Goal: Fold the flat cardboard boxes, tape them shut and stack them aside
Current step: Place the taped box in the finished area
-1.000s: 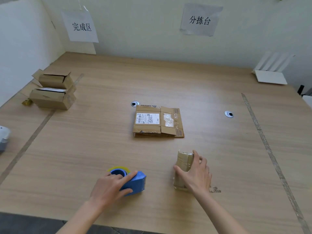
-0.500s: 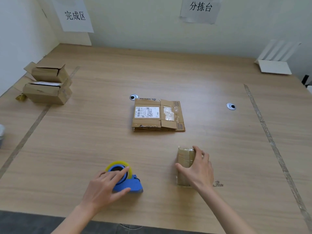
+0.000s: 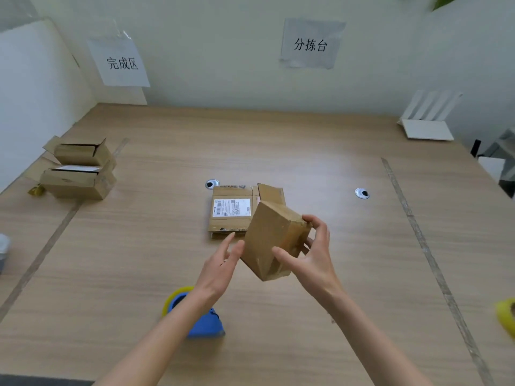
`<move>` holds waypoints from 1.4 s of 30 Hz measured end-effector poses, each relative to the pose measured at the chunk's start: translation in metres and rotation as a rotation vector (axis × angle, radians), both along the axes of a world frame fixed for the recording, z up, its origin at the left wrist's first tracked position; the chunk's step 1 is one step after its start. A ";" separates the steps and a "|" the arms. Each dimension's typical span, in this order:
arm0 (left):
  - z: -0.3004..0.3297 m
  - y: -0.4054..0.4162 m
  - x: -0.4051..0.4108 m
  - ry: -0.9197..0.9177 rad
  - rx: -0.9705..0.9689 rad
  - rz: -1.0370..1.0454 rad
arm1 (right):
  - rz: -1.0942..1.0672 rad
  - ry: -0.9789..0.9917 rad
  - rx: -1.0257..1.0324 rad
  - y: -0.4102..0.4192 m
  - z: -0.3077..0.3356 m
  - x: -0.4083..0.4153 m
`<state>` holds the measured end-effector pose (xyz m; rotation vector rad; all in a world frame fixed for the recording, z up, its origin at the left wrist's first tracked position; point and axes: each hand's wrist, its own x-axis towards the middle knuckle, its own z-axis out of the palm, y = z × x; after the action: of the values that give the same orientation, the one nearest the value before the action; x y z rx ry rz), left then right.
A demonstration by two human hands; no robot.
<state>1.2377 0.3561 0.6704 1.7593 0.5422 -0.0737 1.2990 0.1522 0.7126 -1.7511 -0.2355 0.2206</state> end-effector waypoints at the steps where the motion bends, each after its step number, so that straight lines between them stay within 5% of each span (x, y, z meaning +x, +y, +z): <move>1: 0.009 -0.004 0.003 0.012 -0.097 0.027 | 0.023 0.018 0.047 -0.002 0.006 0.000; 7: 0.061 -0.013 0.008 -0.114 -0.355 0.139 | 0.160 -0.021 0.068 -0.008 0.031 -0.002; 15: 0.120 0.006 -0.011 -0.389 -0.113 0.269 | 0.134 -0.265 -0.175 0.007 0.072 0.003; 23: 0.182 0.048 -0.041 -0.513 0.153 0.283 | 0.167 -0.060 -0.007 0.072 0.142 -0.019; 29: 0.212 0.103 -0.070 -0.571 0.105 0.319 | 0.084 0.010 -0.009 0.136 0.176 -0.041; 42: 0.200 0.256 -0.140 -0.514 0.180 0.375 | 0.237 0.221 0.019 0.294 0.152 -0.086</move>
<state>1.0979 0.6120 0.8702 1.7312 0.4970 0.6902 1.2125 0.4459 0.8643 -1.6628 -0.2829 0.5786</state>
